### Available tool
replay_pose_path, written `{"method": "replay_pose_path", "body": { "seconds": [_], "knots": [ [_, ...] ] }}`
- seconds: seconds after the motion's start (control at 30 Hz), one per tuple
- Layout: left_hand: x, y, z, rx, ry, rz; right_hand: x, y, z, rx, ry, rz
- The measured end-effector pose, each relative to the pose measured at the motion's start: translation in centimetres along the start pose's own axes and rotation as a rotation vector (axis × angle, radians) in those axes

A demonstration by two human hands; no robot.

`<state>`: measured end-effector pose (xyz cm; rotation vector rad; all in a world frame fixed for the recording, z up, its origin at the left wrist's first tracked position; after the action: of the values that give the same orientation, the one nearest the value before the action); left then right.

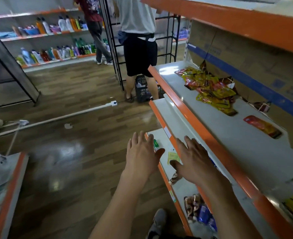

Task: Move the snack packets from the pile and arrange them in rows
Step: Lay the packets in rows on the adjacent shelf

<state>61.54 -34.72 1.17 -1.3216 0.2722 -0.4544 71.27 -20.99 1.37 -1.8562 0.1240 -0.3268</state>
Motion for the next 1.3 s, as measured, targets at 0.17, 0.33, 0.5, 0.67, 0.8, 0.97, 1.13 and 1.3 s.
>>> {"method": "replay_pose_path", "body": {
  "seconds": [0.17, 0.33, 0.5, 0.67, 0.8, 0.97, 1.13, 1.3],
  "knots": [
    [-8.2, -0.6, 0.5, -0.003, 0.05, -0.025, -7.0, -2.3, 0.9, 0.018, 0.012, 0.044],
    [-15.3, -0.7, 2.1, 0.007, 0.158, 0.039, -12.2, -4.3, 3.0, 0.034, 0.051, 0.118],
    [-20.6, 0.3, 4.5, 0.0, 0.213, -0.01, -15.4, -4.6, 6.0, 0.007, 0.176, 0.118],
    [-24.7, 2.1, 7.1, 0.022, 0.334, -0.115, -17.7, -4.1, 9.0, -0.048, 0.352, 0.11],
    [-29.3, 3.8, 9.3, 0.016, 0.481, -0.145, -20.3, -4.0, 11.4, -0.133, 0.567, 0.207],
    [-35.3, 4.4, 12.6, 0.031, 0.658, -0.169, -22.6, -5.7, 14.7, -0.266, 0.742, 0.344],
    [-39.1, 4.9, 16.3, 0.122, 0.835, -0.192, -24.5, -5.4, 16.3, -0.197, 0.903, 0.585],
    [-41.8, 6.7, 19.6, 0.249, 0.834, -0.213, -26.3, -2.4, 17.9, -0.21, 0.956, 0.654]
  ]
}}
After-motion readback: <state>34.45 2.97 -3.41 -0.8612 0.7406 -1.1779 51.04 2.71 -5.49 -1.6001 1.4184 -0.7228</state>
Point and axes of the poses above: each hand's wrist, its own x-axis away from the middle knuckle, its own y-axis out of the palm, z = x × y, the point moved 1 cm from there along -x, towards the middle knuckle, and after that the axes turned 7 degrees about -y, right-handed, at the moved point
